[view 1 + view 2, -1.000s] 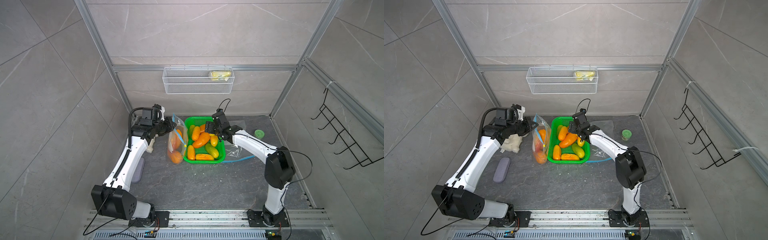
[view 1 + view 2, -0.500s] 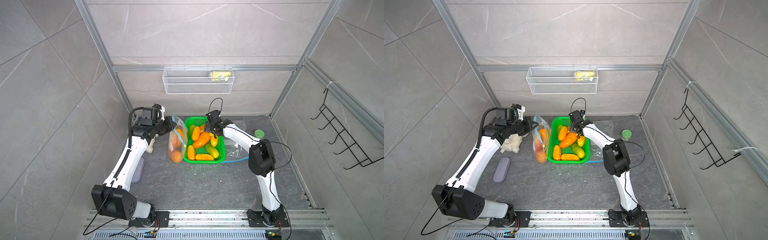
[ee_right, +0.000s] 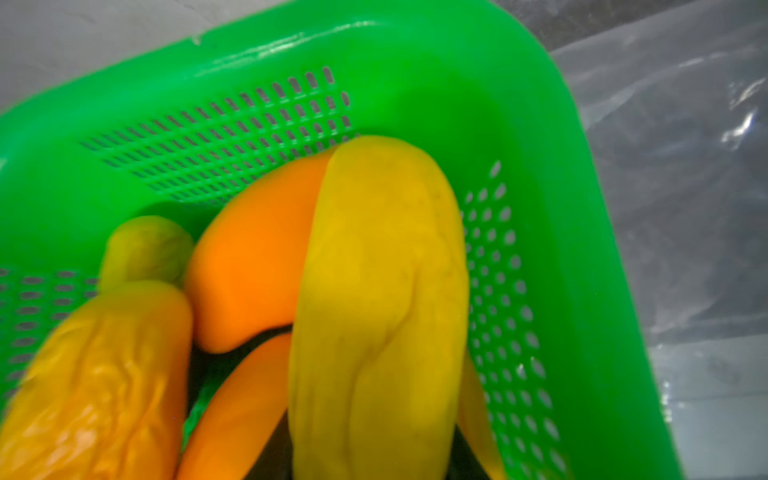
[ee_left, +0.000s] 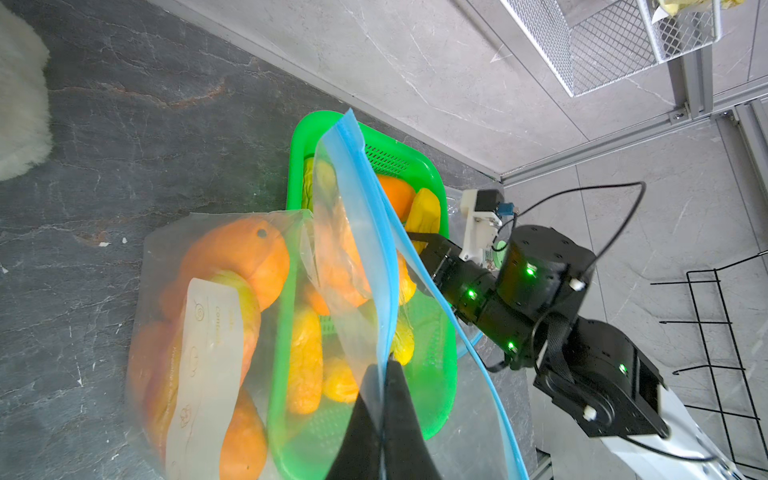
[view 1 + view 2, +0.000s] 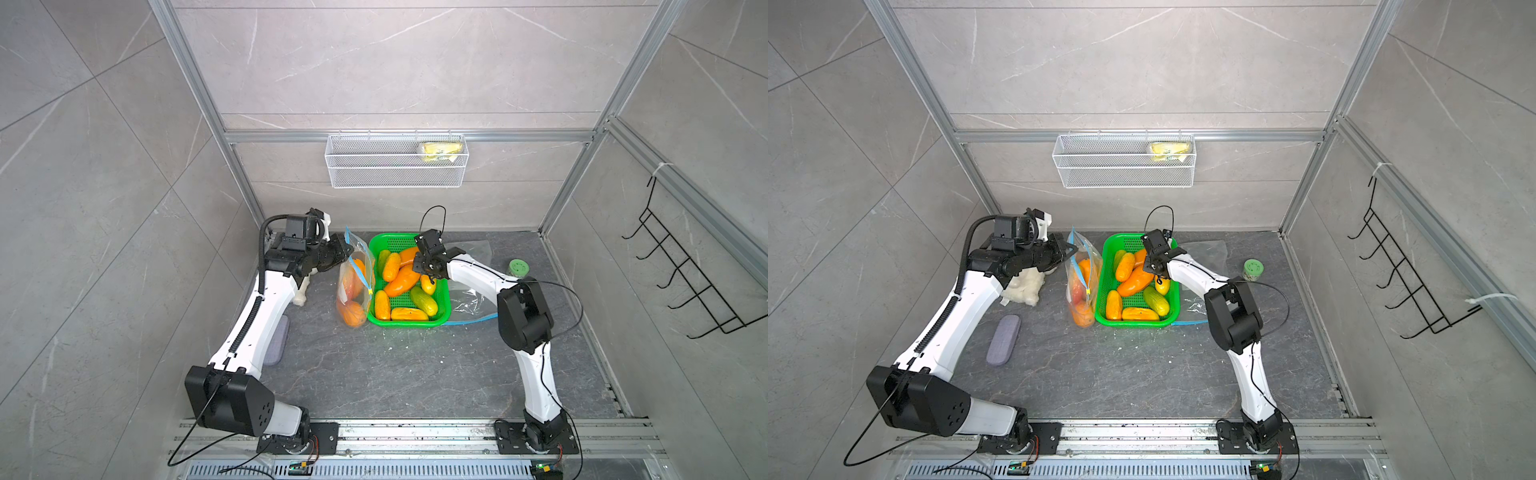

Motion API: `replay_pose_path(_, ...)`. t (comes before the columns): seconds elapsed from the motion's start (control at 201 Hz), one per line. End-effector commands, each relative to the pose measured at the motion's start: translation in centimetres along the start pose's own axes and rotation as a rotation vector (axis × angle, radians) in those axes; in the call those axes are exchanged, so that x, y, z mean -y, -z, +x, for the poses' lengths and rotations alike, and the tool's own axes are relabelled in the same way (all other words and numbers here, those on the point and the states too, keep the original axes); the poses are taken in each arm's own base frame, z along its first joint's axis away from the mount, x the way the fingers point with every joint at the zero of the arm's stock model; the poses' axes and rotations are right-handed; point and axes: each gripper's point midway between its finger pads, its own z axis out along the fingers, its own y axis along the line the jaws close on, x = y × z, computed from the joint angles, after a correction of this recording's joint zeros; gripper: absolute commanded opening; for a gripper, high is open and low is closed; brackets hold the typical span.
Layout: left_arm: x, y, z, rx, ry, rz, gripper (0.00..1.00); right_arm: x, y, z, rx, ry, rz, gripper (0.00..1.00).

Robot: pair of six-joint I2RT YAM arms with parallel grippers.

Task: Place the mango in a zip-top bag and seal the zipper
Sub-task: Pick up the mango from the basket, then place the mango in the zipper food storage bag.

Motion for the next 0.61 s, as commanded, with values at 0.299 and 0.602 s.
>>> replay_pose_path(0.299,1.5,-0.6,-1.0,0.004,0.003,0.079,0.0,-16.8,26.9,-1.8,0.528,0.333,-0.92,0.24)
replay_pose_path(0.602,2.2,-0.2,-1.3,0.005,0.004,0.102,0.0,-22.2,30.6,1.4,0.531,0.428,-1.138,0.27)
